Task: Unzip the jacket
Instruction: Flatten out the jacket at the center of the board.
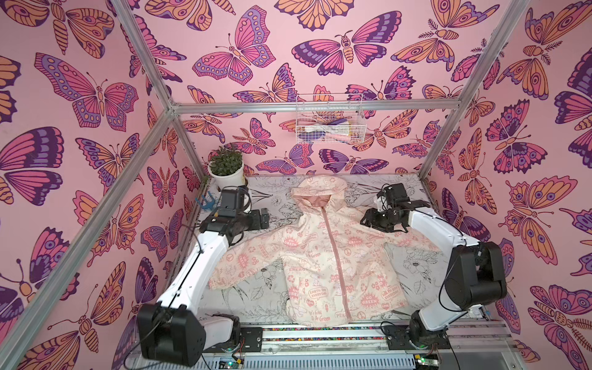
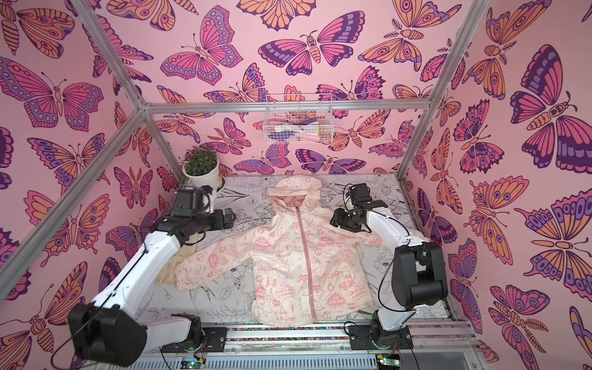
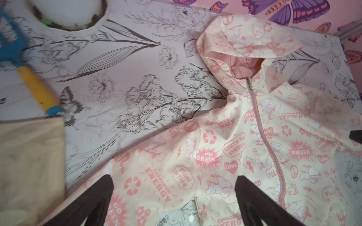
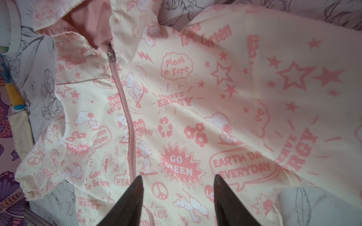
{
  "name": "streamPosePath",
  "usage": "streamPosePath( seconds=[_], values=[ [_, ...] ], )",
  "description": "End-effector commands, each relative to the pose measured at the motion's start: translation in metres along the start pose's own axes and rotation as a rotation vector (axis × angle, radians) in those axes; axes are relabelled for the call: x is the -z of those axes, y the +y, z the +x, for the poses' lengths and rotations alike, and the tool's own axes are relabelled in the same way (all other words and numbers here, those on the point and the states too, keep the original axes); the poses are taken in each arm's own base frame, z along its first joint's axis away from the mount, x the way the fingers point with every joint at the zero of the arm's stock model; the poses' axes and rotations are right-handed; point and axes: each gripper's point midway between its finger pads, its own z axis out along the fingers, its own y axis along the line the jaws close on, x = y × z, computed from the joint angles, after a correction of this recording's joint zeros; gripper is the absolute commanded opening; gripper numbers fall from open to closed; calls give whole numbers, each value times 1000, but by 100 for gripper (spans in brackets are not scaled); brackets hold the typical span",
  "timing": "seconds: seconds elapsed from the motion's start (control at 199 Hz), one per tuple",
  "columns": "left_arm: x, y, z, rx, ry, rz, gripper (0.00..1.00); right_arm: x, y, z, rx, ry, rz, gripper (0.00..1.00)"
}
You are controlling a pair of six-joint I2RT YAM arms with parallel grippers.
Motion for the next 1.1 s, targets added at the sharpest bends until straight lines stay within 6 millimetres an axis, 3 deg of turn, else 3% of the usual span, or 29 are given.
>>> streamPosePath(
  seconds=[0.0, 0.241, 0.381, 0.507, 0.687, 0.833, 0.948, 1.098],
  values=[
    [-29, -25, 8, -75, 105, 49, 99, 3, -23, 10, -38, 33, 133, 58],
    [-91, -66, 45, -204, 320, 77, 98, -5, -47, 46, -105, 129, 182, 62],
    [-116, -59, 61, -196, 394, 23, 96, -12, -51, 56, -116, 157, 171, 61],
    [-135, -50, 70, -194, 448, -30, 87, -24, -52, 56, -119, 171, 158, 58],
    [-164, -26, 73, -142, 484, -129, 70, -51, -58, 36, -142, 166, 132, 52],
    [-185, -2, 69, -7, 498, -160, 32, -69, -53, 11, -146, 146, 87, 45],
    [-198, 16, 55, 50, 481, -176, 14, -80, -36, -14, -121, 130, 9, 44],
    [-208, 35, 15, 51, 394, -217, 2, -90, -24, -48, -85, 134, -12, 47]
  ],
)
